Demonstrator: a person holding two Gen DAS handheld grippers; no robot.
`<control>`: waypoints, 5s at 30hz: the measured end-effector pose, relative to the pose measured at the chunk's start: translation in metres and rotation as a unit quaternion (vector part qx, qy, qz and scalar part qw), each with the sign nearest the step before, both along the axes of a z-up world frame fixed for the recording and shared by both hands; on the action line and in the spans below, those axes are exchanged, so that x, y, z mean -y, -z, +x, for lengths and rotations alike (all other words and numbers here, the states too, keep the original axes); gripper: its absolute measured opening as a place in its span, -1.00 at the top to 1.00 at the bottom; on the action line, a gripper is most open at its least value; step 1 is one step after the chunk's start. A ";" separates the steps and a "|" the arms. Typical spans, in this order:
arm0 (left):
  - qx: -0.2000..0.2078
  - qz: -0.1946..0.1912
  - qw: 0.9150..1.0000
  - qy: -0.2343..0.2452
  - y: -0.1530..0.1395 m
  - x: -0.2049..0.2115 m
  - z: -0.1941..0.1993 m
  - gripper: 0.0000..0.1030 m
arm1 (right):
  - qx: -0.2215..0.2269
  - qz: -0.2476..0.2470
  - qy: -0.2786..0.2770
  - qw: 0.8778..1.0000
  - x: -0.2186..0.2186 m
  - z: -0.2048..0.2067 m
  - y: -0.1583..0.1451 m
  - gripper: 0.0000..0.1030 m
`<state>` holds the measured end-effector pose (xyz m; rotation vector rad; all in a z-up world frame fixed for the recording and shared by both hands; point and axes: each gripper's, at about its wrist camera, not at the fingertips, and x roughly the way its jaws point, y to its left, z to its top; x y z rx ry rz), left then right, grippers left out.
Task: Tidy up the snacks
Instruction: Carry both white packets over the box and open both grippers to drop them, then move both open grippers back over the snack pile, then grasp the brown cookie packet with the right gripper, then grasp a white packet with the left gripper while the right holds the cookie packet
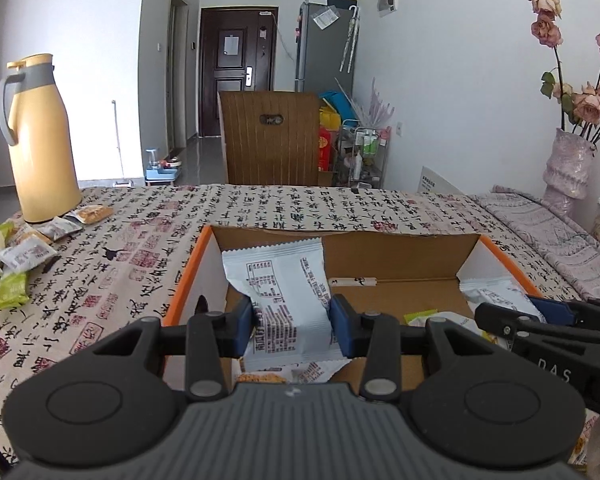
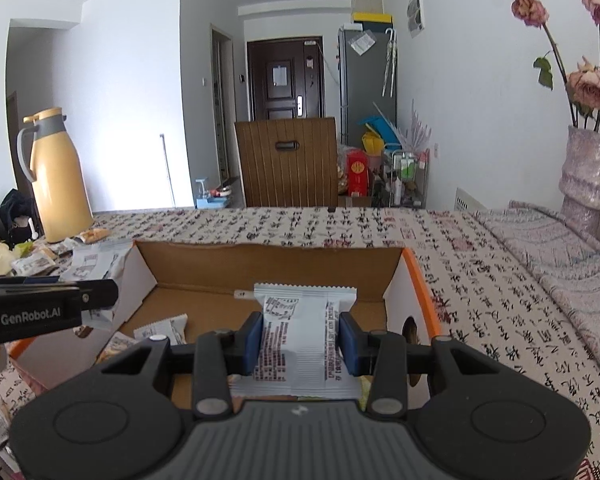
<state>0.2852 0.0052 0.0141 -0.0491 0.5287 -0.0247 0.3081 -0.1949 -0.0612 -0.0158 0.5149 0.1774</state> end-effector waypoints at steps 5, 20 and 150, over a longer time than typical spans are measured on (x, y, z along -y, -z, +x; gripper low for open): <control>0.006 0.004 1.000 0.003 -0.001 0.001 -0.003 0.14 | -0.007 0.007 0.004 1.000 0.003 0.002 0.001 0.19; 0.033 0.012 0.999 -0.022 -0.008 0.002 -0.012 -1.00 | 0.010 0.025 0.029 0.999 0.015 -0.005 -0.005 -0.91; -0.085 0.055 0.992 -0.080 0.053 -0.105 -0.114 -1.00 | -0.021 0.001 0.081 0.996 0.083 -0.182 0.030 0.17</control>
